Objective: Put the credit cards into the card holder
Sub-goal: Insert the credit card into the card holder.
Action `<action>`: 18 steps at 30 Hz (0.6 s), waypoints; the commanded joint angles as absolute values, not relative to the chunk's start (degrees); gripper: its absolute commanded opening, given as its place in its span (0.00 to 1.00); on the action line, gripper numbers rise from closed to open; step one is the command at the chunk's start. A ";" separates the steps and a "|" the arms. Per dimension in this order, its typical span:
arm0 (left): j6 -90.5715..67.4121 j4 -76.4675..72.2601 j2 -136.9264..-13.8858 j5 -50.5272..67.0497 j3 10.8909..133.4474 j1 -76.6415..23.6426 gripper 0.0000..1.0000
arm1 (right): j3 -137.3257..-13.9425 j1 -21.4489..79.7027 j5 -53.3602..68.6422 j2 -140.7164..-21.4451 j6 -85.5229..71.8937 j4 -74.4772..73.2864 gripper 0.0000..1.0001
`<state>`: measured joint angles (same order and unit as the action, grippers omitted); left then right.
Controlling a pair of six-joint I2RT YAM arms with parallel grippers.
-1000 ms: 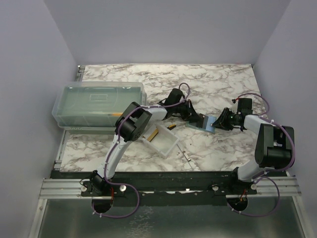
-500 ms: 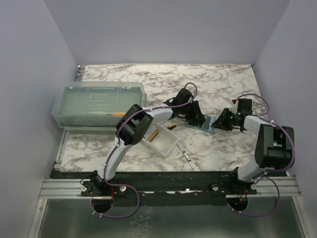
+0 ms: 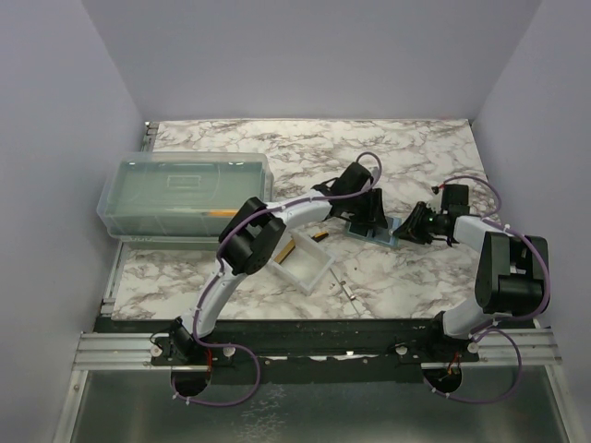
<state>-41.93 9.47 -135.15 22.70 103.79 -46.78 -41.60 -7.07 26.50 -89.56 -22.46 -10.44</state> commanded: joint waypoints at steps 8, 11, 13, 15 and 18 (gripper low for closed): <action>-36.72 16.40 -135.94 24.53 107.60 -47.66 0.56 | -41.04 -6.61 23.79 -85.69 -23.25 -13.80 0.31; -36.17 16.92 -133.71 25.38 105.89 -45.98 0.60 | -42.27 -6.68 20.35 -83.46 -21.36 -16.82 0.36; -35.30 17.74 -132.69 26.82 106.13 -45.61 0.61 | -42.85 -6.63 19.91 -82.16 -20.37 -17.92 0.41; -35.51 18.01 -131.85 27.95 106.34 -45.63 0.62 | -43.36 -6.56 20.57 -81.36 -19.47 -18.77 0.46; -36.14 17.95 -131.49 29.84 107.05 -45.85 0.61 | -44.46 -5.90 20.90 -81.49 -18.24 -20.16 0.55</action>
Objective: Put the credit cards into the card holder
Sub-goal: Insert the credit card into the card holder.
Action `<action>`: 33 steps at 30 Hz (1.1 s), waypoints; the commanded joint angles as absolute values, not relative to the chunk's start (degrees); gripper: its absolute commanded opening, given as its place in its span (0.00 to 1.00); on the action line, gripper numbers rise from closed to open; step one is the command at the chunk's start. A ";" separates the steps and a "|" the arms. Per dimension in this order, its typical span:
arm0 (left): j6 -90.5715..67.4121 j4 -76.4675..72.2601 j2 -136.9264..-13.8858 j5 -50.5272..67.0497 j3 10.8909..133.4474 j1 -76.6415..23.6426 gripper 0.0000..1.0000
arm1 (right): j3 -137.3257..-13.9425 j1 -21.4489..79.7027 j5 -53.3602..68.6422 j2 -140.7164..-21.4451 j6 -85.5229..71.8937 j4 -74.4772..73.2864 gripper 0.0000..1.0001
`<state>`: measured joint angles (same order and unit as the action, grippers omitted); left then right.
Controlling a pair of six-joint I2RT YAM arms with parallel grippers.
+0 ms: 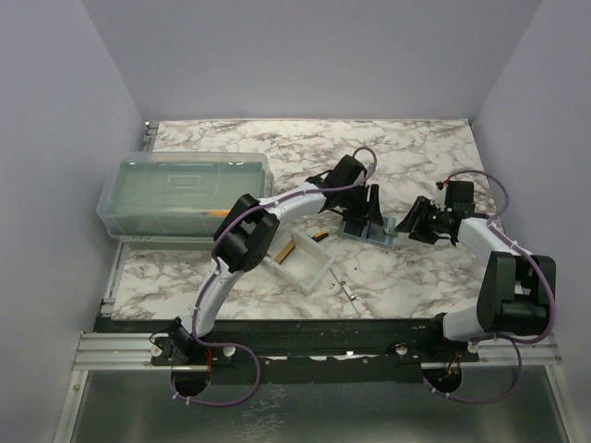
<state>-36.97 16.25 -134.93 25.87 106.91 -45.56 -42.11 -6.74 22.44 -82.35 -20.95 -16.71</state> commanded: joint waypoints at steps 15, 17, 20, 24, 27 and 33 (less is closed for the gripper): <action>-37.05 16.81 -134.40 29.70 106.44 -45.65 0.14 | -53.02 5.32 4.80 -90.23 -22.06 -23.97 0.68; -36.85 16.47 -134.22 28.97 105.29 -45.25 0.12 | -53.75 6.43 2.28 -91.55 -22.29 -24.40 0.67; -36.87 15.81 -133.88 28.92 103.92 -44.47 0.10 | -54.11 6.68 0.38 -93.06 -22.44 -25.26 0.65; -36.80 15.18 -133.83 28.92 102.41 -43.83 0.10 | -53.52 6.68 -6.78 -91.62 -23.11 -26.96 0.61; -36.94 14.67 -133.94 28.69 101.34 -43.56 0.08 | -52.94 6.66 -11.95 -89.48 -23.38 -28.28 0.60; -37.52 13.51 -134.02 28.53 99.81 -43.09 0.08 | -52.73 6.15 -19.91 -87.50 -25.60 -30.84 0.59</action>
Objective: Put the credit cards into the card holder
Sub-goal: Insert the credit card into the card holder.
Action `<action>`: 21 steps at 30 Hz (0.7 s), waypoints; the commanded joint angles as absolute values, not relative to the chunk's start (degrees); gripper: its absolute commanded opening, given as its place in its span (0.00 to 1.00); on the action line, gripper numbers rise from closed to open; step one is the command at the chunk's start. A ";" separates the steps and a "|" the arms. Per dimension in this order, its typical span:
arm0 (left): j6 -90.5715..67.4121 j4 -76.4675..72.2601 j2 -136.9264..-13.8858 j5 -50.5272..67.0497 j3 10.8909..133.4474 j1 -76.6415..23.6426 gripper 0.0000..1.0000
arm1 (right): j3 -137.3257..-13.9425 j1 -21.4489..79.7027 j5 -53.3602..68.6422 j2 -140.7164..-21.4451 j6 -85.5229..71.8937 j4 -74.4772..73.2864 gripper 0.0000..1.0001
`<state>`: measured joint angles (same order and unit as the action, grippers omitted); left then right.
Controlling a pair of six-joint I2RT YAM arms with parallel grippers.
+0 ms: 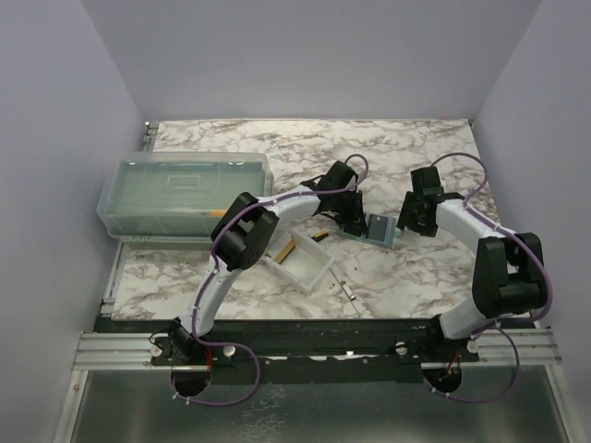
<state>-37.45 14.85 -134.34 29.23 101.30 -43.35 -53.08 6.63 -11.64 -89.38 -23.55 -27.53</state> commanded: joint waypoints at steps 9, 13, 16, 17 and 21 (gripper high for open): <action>-38.24 12.58 -135.00 29.99 99.65 -43.10 0.07 | -51.57 6.24 11.82 -78.23 -24.97 -23.88 0.61; -38.30 12.44 -135.32 30.04 99.41 -42.98 0.06 | -51.69 6.24 20.21 -79.29 -25.96 -21.41 0.71; -38.32 12.39 -135.35 29.89 98.87 -42.77 0.06 | -51.81 6.24 25.04 -82.60 -27.06 -19.53 0.72; -38.32 12.40 -135.29 29.81 98.61 -42.73 0.06 | -51.59 6.17 26.37 -83.56 -27.66 -18.50 0.72; -38.36 12.40 -135.18 29.64 97.80 -42.30 0.05 | -50.28 6.13 26.57 -85.24 -29.45 -16.30 0.71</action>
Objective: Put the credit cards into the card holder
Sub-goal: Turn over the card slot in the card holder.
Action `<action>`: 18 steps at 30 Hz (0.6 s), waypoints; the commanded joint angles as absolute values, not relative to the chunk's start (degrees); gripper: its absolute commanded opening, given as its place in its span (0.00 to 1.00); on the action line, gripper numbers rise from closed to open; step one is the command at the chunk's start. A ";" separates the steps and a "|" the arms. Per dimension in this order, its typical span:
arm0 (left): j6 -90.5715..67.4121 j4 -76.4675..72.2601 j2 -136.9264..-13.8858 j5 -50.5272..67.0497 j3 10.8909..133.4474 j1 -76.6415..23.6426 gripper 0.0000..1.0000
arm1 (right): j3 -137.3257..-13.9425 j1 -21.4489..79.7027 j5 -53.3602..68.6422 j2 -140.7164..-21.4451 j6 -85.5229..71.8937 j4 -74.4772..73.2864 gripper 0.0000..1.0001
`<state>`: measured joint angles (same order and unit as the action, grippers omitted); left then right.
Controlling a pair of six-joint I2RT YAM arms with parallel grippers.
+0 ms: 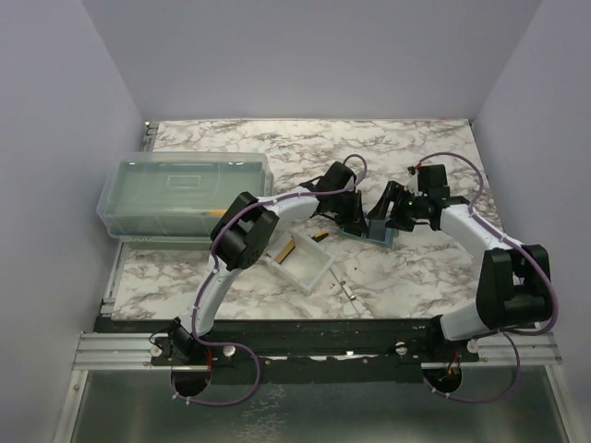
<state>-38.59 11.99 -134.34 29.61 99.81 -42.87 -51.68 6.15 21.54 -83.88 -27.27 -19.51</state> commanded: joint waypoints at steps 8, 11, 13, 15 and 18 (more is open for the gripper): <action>-38.29 12.15 -135.20 29.77 96.85 -42.13 0.04 | -48.22 5.21 20.96 -86.76 -29.63 -17.39 0.72; -38.28 12.00 -135.31 29.78 96.81 -42.10 0.04 | -47.78 4.81 20.39 -86.78 -29.52 -17.37 0.73; -38.32 11.95 -135.35 29.86 96.81 -42.17 0.04 | -47.73 4.51 20.54 -87.36 -29.29 -17.25 0.73; -38.35 11.90 -135.31 29.96 96.81 -42.10 0.03 | -47.56 4.41 20.80 -87.74 -29.19 -16.83 0.73; -38.36 11.87 -135.18 29.97 96.77 -42.06 0.03 | -47.55 4.16 20.86 -88.34 -29.15 -16.53 0.73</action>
<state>-39.38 9.74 -134.34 30.87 98.54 -42.44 -48.56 4.73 22.06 -87.07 -29.10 -17.72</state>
